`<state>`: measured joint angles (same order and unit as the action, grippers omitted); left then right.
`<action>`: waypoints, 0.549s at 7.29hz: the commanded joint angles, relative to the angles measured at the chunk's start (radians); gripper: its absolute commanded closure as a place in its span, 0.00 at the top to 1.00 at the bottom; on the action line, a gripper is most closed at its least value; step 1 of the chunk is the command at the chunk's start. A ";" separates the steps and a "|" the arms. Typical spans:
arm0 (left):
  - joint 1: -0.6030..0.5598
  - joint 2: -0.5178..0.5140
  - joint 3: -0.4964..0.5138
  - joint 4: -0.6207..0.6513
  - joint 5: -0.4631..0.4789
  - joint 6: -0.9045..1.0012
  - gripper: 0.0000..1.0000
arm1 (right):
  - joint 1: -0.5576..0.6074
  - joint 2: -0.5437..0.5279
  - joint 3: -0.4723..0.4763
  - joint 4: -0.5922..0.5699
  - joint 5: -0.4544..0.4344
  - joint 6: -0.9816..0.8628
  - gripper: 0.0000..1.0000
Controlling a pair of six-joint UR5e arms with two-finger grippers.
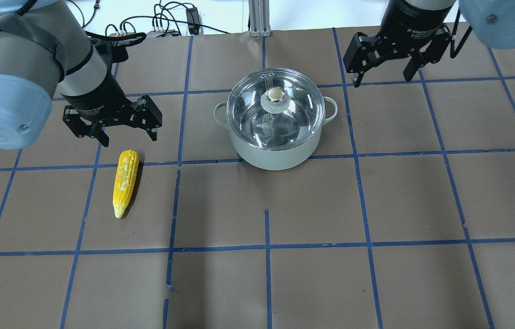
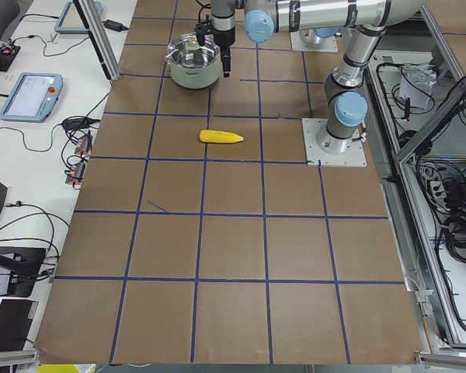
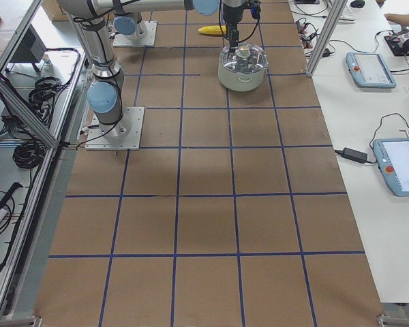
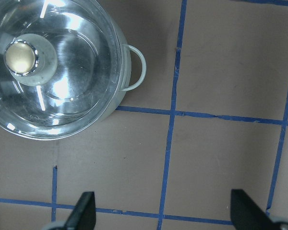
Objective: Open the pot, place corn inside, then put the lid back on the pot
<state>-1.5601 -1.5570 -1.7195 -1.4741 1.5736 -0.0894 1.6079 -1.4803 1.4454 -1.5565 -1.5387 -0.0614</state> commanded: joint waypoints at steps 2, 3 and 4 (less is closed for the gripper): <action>0.000 -0.009 0.001 0.002 0.000 -0.001 1.00 | 0.000 -0.008 -0.010 0.053 -0.015 -0.011 1.00; 0.000 -0.012 0.001 -0.002 0.005 0.011 1.00 | 0.000 -0.006 -0.008 0.049 -0.032 -0.003 0.99; 0.000 -0.026 0.000 -0.008 0.005 0.011 1.00 | 0.009 -0.002 -0.020 0.015 -0.028 0.040 0.99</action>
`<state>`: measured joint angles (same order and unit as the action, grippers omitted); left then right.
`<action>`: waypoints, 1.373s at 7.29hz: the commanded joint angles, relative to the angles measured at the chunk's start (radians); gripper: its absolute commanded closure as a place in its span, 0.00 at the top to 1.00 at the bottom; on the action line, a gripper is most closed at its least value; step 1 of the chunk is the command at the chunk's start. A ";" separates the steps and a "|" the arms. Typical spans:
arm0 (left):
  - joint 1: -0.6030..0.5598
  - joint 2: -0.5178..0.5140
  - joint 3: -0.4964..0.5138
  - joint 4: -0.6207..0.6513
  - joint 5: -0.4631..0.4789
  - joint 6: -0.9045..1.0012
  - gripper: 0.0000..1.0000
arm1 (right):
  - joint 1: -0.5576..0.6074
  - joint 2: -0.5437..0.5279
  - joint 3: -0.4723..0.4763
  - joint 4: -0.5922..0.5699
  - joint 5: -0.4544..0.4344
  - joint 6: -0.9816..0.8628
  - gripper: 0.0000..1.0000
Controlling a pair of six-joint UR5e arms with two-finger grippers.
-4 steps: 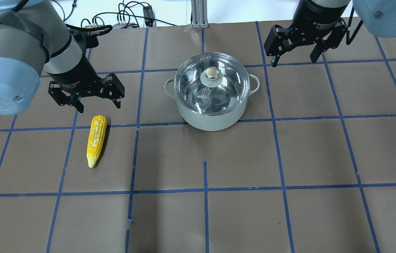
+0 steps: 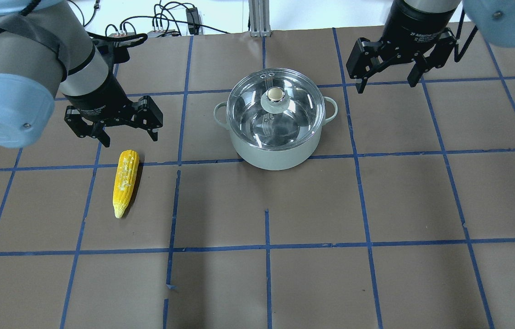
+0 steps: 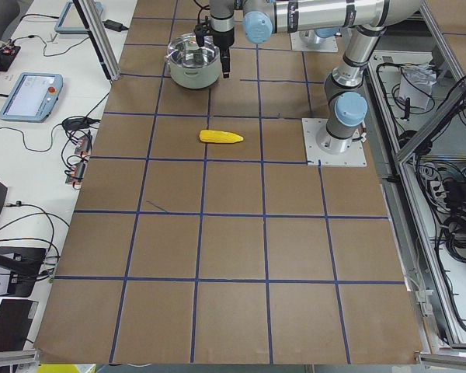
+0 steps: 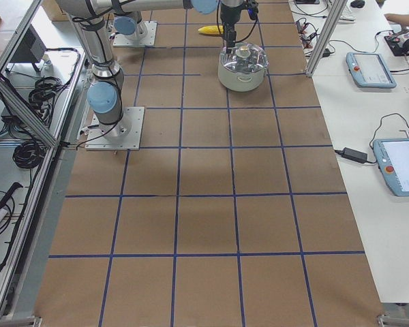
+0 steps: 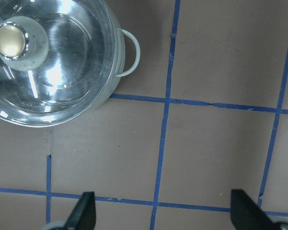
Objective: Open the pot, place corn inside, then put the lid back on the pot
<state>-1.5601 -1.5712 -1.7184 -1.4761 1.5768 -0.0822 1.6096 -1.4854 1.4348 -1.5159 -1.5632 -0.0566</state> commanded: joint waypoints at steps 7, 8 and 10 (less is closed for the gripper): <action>0.273 -0.157 -0.302 0.519 -0.014 0.417 1.00 | 0.242 0.391 -0.155 -0.318 0.015 0.445 0.99; 0.269 -0.183 -0.302 0.540 -0.014 0.411 1.00 | 0.248 0.395 -0.154 -0.332 0.014 0.451 0.98; 0.273 -0.207 -0.303 0.559 -0.014 0.415 1.00 | 0.260 0.427 -0.145 -0.368 0.023 0.466 0.98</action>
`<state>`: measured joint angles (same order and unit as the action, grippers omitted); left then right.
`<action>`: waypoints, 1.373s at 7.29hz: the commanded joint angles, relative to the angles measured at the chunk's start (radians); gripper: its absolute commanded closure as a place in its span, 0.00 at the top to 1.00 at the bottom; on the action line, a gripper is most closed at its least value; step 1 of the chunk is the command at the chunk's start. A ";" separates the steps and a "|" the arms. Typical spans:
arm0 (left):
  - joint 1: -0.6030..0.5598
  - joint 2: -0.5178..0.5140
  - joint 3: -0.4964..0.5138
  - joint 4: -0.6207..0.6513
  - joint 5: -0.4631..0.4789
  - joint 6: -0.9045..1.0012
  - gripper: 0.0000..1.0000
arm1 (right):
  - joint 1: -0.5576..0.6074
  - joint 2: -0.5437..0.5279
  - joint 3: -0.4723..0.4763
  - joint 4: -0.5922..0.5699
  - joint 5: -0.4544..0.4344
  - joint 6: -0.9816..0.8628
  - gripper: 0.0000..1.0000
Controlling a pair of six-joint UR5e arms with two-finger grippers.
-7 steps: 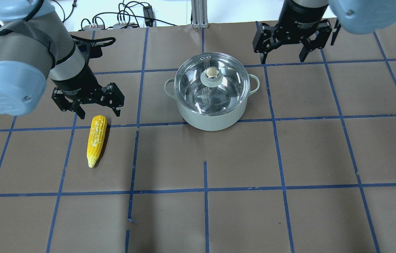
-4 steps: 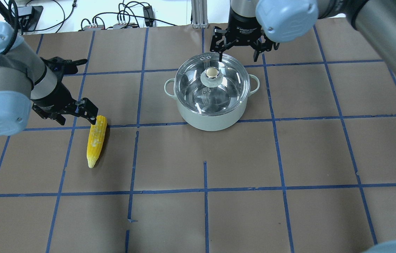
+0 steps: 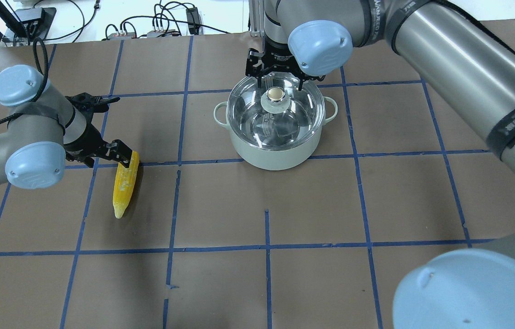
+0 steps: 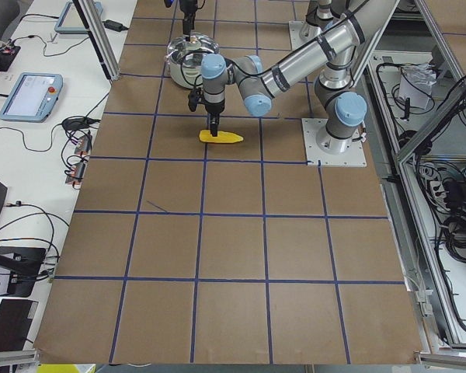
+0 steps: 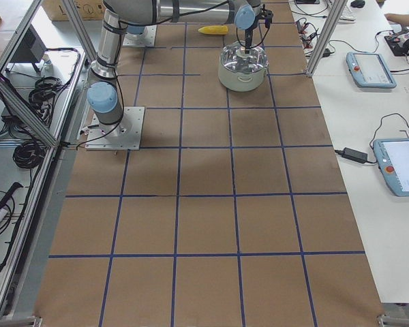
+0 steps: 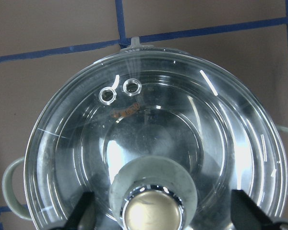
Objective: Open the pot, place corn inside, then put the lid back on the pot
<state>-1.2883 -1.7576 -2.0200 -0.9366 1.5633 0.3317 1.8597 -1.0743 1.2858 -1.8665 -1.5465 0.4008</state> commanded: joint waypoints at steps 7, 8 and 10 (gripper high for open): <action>-0.020 -0.112 -0.075 0.276 -0.005 0.012 1.00 | 0.021 0.022 0.006 -0.005 -0.003 0.018 0.66; -0.020 -0.112 -0.074 0.276 -0.015 0.010 0.90 | 0.018 0.019 0.007 -0.002 -0.006 0.016 0.60; -0.022 -0.111 -0.074 0.277 -0.035 -0.003 0.54 | 0.018 0.016 -0.006 0.010 -0.007 0.013 0.50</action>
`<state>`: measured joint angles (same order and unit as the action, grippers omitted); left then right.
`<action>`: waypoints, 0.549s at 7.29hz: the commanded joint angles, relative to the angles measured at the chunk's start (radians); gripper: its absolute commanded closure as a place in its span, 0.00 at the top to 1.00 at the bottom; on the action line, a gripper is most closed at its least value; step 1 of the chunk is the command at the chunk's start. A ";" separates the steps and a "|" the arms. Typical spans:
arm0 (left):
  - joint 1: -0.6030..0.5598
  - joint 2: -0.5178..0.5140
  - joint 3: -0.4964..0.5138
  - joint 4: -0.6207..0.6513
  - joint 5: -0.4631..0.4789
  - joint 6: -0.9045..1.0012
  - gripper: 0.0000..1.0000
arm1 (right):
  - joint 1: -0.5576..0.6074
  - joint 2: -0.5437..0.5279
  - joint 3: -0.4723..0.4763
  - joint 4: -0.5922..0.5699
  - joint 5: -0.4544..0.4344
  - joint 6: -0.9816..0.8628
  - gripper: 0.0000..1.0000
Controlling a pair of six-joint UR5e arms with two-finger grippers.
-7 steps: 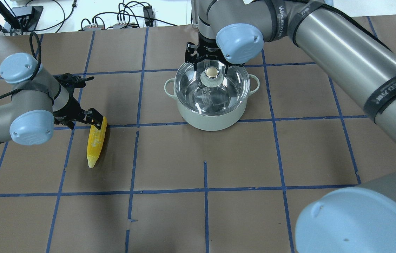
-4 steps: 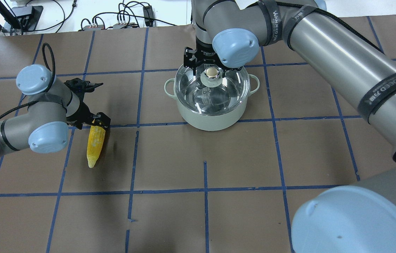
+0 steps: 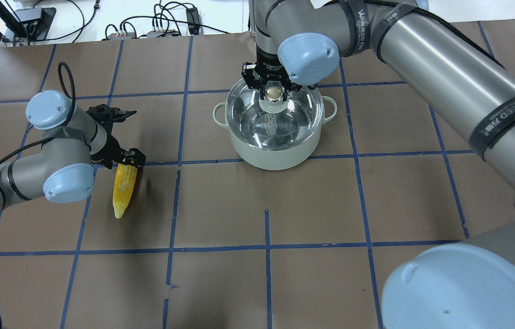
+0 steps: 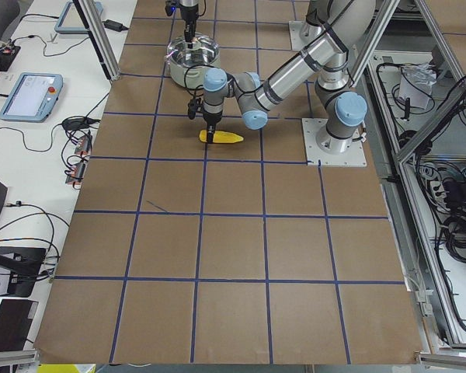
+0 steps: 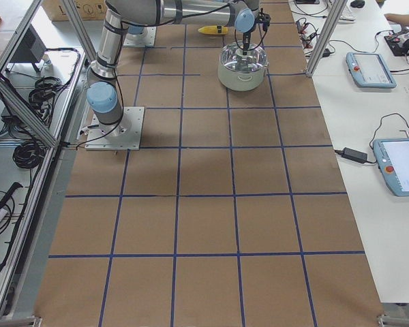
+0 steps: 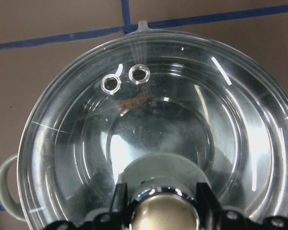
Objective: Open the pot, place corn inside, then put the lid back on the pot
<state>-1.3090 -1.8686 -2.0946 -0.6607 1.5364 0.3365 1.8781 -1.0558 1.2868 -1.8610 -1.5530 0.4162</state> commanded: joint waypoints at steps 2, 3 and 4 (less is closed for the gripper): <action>-0.003 0.018 0.004 0.000 0.008 -0.037 0.02 | 0.000 -0.007 -0.017 0.031 0.002 -0.004 0.39; -0.004 0.028 0.016 -0.011 0.010 -0.043 0.01 | -0.004 -0.022 -0.044 0.045 0.007 -0.004 0.39; -0.010 0.049 0.057 -0.090 0.048 -0.065 0.01 | -0.013 -0.035 -0.094 0.113 0.007 -0.013 0.38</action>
<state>-1.3137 -1.8411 -2.0740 -0.6858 1.5524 0.2935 1.8736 -1.0749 1.2428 -1.8085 -1.5483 0.4108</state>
